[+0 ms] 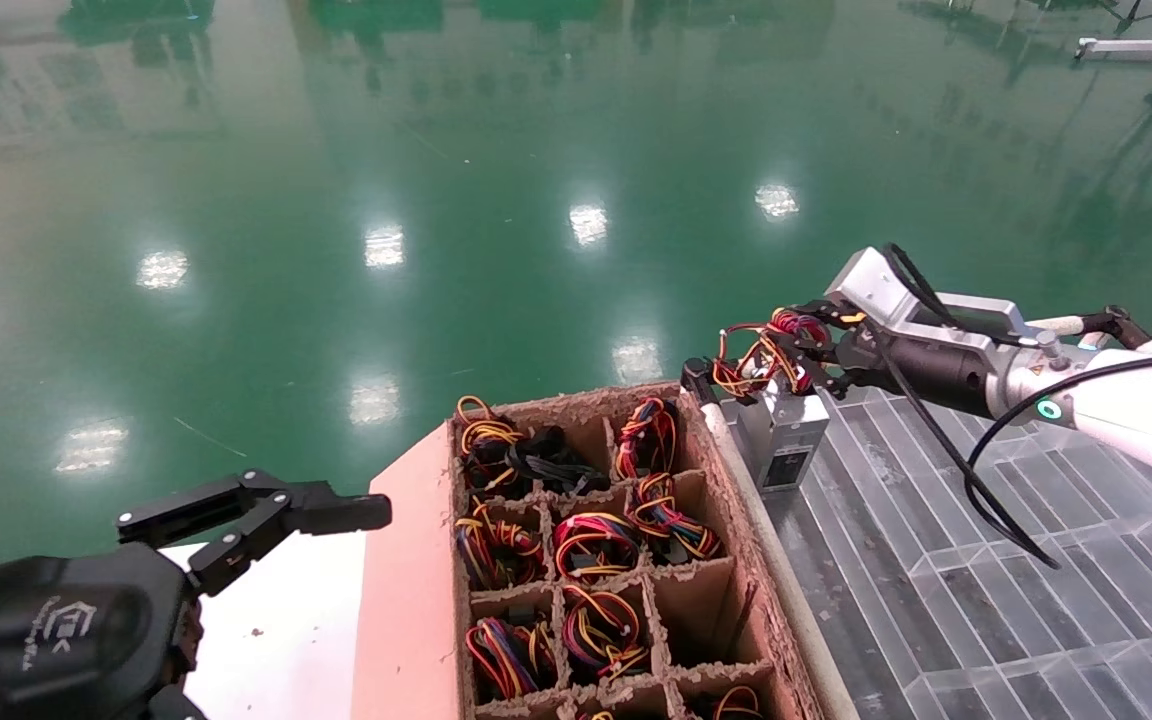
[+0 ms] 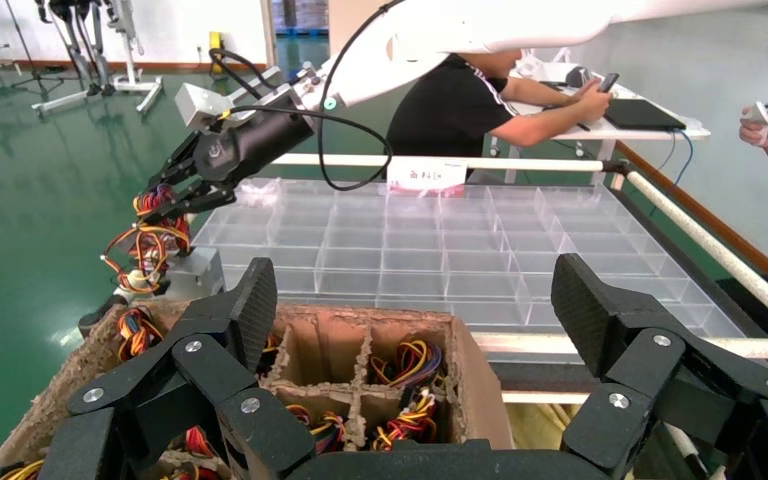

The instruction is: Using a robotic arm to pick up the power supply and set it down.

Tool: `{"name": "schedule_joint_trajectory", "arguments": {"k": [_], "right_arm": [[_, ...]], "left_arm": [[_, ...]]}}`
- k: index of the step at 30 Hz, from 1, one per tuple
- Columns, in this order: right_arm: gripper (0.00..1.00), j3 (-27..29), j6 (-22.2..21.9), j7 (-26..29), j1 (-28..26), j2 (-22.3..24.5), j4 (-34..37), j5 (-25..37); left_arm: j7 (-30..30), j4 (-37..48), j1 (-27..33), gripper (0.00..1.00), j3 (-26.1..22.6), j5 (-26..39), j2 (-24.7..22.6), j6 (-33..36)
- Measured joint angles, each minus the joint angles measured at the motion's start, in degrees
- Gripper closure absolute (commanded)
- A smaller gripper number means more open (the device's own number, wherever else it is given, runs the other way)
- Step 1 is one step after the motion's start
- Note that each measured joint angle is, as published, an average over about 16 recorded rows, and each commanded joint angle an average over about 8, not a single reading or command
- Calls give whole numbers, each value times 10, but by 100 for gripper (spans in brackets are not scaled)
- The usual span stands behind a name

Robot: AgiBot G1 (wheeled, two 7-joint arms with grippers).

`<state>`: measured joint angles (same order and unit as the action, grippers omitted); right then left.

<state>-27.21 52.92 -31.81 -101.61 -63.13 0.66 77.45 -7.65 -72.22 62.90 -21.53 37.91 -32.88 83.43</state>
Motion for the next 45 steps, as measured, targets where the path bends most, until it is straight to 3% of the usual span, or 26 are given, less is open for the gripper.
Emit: {"name": "schedule_joint_trajectory", "arguments": {"k": [24, 32, 45], "right_arm": [[0, 13, 75, 55, -26, 44, 26, -23], [0, 24, 101, 88, 10, 66, -38, -54], [0, 45, 156, 171, 105, 119, -210, -128]], "left_arm": [[0, 0, 0, 0, 0, 0, 0, 0], [0, 0, 0, 0, 0, 0, 0, 0], [0, 0, 0, 0, 0, 0, 0, 0]]}}
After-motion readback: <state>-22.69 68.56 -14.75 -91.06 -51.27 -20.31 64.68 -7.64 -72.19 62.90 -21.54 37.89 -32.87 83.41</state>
